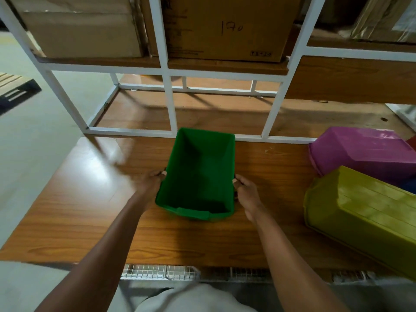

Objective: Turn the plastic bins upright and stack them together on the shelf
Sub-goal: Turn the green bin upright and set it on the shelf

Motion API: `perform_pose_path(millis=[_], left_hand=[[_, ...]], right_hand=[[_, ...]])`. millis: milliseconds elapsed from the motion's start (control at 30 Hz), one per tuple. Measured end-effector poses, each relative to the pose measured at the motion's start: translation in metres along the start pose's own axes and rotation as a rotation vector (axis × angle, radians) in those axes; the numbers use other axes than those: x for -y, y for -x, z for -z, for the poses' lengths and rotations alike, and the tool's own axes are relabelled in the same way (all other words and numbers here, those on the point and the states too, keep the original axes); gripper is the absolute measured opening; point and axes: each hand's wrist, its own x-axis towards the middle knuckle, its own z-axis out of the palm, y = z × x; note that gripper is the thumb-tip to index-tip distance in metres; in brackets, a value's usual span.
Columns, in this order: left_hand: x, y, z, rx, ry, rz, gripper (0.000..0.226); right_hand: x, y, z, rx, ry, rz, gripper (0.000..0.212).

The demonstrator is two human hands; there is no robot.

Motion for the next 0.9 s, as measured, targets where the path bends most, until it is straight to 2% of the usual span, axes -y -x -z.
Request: perform_pose_path(millis=[267, 467, 633, 900], left_hand=[[0.026, 0.053, 0.02, -0.118, 0.243, -0.035, 0.029], [0.053, 0.089, 0.064, -0.186, 0.286, -0.069, 0.031], [0.068, 0.112, 0.118, -0.219, 0.309, -0.073, 0.03], [0.092, 0.138, 0.222, -0.217, 0.305, -0.081, 0.031]], right_hand=[[-0.01, 0.024, -0.012, 0.105, 0.04, -0.009, 0.034], [-0.01, 0.049, -0.049, 0.203, 0.045, 0.006, 0.027], [-0.004, 0.077, -0.097, 0.259, 0.043, 0.033, 0.026], [0.0, 0.112, -0.207, 0.218, 0.052, 0.056, 0.038]])
